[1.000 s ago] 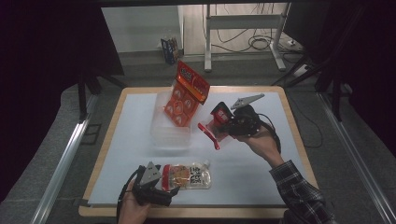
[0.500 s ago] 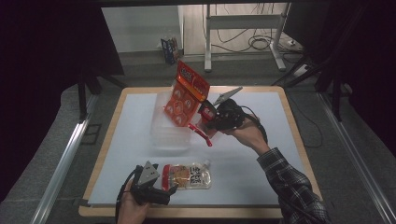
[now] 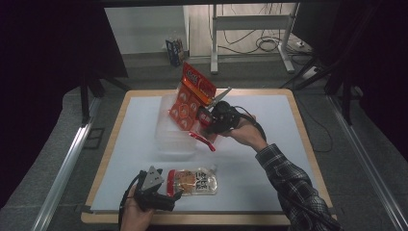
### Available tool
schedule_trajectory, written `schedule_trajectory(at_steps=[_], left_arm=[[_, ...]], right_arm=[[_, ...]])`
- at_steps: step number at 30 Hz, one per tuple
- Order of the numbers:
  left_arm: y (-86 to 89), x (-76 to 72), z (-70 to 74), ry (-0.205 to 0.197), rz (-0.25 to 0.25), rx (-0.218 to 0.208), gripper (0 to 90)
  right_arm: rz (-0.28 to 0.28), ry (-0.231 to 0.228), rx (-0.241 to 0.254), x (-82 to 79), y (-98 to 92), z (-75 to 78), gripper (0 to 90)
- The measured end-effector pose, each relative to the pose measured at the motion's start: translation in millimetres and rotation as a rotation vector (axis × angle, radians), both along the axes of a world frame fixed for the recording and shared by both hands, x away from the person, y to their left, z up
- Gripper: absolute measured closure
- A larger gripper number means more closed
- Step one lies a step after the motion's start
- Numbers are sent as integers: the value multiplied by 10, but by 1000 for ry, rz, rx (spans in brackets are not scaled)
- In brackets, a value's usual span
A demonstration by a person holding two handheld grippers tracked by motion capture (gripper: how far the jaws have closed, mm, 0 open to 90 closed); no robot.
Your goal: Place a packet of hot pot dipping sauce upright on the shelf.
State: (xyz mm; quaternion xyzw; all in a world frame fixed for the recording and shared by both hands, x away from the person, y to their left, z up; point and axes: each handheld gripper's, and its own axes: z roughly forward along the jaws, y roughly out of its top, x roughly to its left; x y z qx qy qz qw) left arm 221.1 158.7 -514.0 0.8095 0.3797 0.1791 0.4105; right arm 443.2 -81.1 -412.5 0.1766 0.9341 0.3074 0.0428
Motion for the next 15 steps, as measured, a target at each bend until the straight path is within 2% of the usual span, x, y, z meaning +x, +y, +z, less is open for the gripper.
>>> schedule_trajectory(at_steps=[10,15], left_arm=[[9,-4,7,-3,2,-2,0],[5,-6,9,-5,-1,0,0]], right_arm=[[47,-12,-70,98,279,28,673],[56,-23,-82,115,409,28,674]])
